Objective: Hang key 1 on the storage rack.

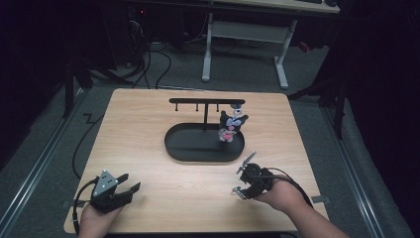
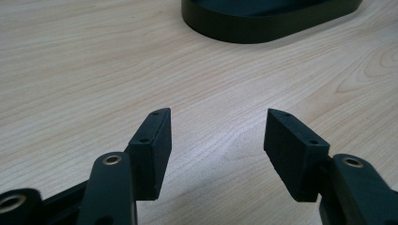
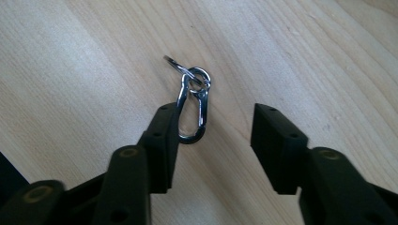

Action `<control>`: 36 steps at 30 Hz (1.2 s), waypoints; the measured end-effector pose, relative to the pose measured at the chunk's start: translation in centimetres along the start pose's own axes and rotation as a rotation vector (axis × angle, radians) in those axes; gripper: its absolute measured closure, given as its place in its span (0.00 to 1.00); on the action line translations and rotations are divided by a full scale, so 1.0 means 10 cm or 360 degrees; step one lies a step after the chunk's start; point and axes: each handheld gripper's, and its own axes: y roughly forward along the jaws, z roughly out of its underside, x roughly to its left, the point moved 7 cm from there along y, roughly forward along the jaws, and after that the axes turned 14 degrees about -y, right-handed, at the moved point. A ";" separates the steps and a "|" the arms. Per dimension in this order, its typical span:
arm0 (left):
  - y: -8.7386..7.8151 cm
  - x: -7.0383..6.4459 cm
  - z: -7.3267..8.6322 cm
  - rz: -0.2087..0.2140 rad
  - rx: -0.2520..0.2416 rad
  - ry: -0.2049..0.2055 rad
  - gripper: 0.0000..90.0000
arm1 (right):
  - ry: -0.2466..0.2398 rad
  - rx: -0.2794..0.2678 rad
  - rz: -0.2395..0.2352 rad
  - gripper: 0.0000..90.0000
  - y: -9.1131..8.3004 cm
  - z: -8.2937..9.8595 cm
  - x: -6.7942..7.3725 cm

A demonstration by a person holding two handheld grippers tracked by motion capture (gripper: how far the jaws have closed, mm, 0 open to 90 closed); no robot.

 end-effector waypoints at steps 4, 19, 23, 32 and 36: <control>0.00 0.02 0.00 0.0002 0.0005 -0.0007 0.48 | -0.0012 0.0045 -0.0013 0.64 0.01 -0.02 -0.03; 0.04 0.01 0.02 0.0021 0.0037 -0.0001 0.47 | -0.0250 0.0111 -0.0059 0.84 0.18 -0.14 -0.04; 0.04 0.01 0.03 0.0025 0.0047 0.0001 0.47 | -0.0276 0.0116 -0.0053 0.92 0.18 -0.15 -0.03; 0.05 0.00 0.04 0.0034 0.0056 0.0000 0.47 | -0.0294 0.0097 -0.0094 0.95 0.17 -0.16 0.04; 0.06 0.01 0.04 0.0033 0.0062 0.0001 0.47 | -0.0270 0.0075 -0.0104 0.87 0.19 -0.18 0.04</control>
